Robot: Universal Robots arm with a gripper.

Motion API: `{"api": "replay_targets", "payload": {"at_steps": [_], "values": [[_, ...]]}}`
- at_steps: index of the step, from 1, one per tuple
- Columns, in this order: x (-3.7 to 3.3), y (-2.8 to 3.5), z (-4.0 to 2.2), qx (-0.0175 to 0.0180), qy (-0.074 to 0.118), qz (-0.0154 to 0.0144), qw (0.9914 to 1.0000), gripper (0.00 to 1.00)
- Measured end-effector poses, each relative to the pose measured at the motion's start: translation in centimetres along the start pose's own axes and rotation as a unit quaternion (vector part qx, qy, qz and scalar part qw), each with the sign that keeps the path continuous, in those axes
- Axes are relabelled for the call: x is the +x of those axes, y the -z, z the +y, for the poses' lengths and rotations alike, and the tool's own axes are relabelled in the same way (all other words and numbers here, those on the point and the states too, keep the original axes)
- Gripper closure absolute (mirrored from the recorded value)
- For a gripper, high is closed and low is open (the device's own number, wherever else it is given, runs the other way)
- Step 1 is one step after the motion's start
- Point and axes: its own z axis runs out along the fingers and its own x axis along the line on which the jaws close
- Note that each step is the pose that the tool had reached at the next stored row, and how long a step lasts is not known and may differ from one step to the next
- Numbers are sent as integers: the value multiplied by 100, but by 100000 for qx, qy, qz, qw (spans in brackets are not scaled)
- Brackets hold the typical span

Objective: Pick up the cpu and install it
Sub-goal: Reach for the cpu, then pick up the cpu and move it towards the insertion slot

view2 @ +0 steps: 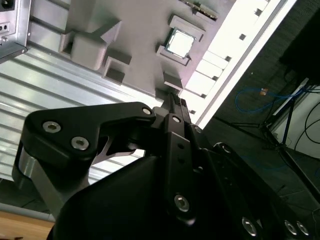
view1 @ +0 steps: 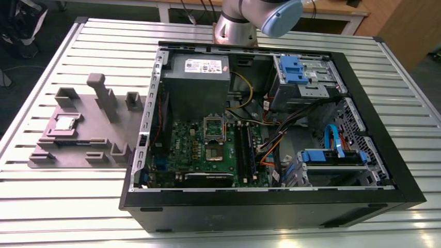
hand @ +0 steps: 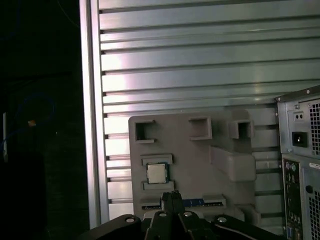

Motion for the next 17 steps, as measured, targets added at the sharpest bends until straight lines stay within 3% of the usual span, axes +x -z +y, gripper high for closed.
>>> {"api": "replay_targets", "payload": {"at_steps": [4,17], "values": [[52,-1,-4,5,-2,7,100000,90],[65,-1,-5,4,1,6,100000,90]]}}
